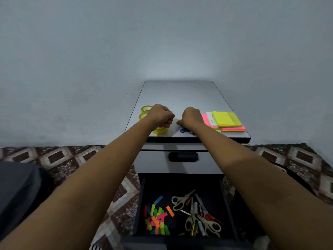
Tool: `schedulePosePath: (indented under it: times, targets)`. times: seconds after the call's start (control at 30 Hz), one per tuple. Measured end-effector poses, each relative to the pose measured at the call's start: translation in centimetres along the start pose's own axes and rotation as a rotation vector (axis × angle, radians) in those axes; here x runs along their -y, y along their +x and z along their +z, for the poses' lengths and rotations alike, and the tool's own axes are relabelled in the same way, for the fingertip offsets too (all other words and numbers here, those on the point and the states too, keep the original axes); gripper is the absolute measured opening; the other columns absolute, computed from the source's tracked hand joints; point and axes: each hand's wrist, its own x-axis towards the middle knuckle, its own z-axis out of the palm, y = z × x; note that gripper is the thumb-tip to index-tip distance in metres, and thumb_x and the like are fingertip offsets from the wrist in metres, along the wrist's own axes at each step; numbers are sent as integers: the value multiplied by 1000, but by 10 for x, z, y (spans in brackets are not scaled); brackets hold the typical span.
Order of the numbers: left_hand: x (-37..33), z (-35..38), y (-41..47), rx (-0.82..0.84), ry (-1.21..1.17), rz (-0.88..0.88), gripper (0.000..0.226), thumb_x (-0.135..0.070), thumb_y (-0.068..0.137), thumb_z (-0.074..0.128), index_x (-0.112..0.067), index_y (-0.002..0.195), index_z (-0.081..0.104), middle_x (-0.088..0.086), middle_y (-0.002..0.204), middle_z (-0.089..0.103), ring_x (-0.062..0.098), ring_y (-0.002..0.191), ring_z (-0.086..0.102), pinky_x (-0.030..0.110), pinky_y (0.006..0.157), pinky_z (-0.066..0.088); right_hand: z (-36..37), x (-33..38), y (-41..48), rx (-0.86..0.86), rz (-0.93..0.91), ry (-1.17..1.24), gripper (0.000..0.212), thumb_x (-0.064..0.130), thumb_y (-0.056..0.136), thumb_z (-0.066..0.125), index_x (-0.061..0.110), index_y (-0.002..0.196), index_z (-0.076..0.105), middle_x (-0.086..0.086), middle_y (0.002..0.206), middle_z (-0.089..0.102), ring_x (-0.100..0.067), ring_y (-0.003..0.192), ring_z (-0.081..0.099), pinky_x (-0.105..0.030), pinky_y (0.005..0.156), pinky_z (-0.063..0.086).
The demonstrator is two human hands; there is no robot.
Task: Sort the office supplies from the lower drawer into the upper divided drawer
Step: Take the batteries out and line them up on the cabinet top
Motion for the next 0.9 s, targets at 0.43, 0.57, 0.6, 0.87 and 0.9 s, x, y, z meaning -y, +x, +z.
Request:
schedulePosePath:
  times: [0.43, 0.57, 0.6, 0.87, 0.9]
  targets:
    - [22, 18, -35, 267, -108, -96, 15, -12, 89, 62, -5, 76, 60, 8, 70, 60, 10, 53, 57, 18, 51, 52, -24, -27, -50, -15, -54, 348, 12, 13, 81, 70, 2, 86, 67, 1, 60, 58, -2, 44, 54, -15, 46, 47]
    - [54, 35, -60, 495, -66, -181, 14, -13, 92, 58, -7, 80, 62, 5, 73, 61, 7, 57, 60, 18, 59, 53, -9, -50, -94, 103, -52, 371, 4, 14, 85, 67, 12, 84, 64, 1, 58, 59, -2, 44, 55, -15, 44, 47]
    - [65, 40, -64, 539, -28, -207, 13, -14, 93, 57, -9, 81, 62, 5, 74, 62, 7, 60, 60, 18, 61, 53, -1, -58, -103, 137, -42, 363, 5, 15, 85, 67, 11, 84, 64, 0, 58, 59, -5, 47, 55, -18, 48, 47]
    - [167, 86, -89, 650, 386, -291, 26, -12, 93, 54, 0, 114, 62, 0, 74, 56, 7, 62, 53, 17, 56, 46, 98, -131, -150, 472, 69, 190, 8, 10, 84, 66, 2, 85, 69, 4, 61, 57, 0, 45, 52, -5, 42, 37]
    - [180, 91, -90, 628, 427, -273, 26, -12, 91, 56, 0, 113, 63, 1, 73, 57, 7, 60, 52, 16, 53, 44, 110, -139, -153, 502, 87, 160, 8, 10, 84, 66, 3, 85, 70, 3, 64, 59, -1, 50, 53, -4, 43, 38]
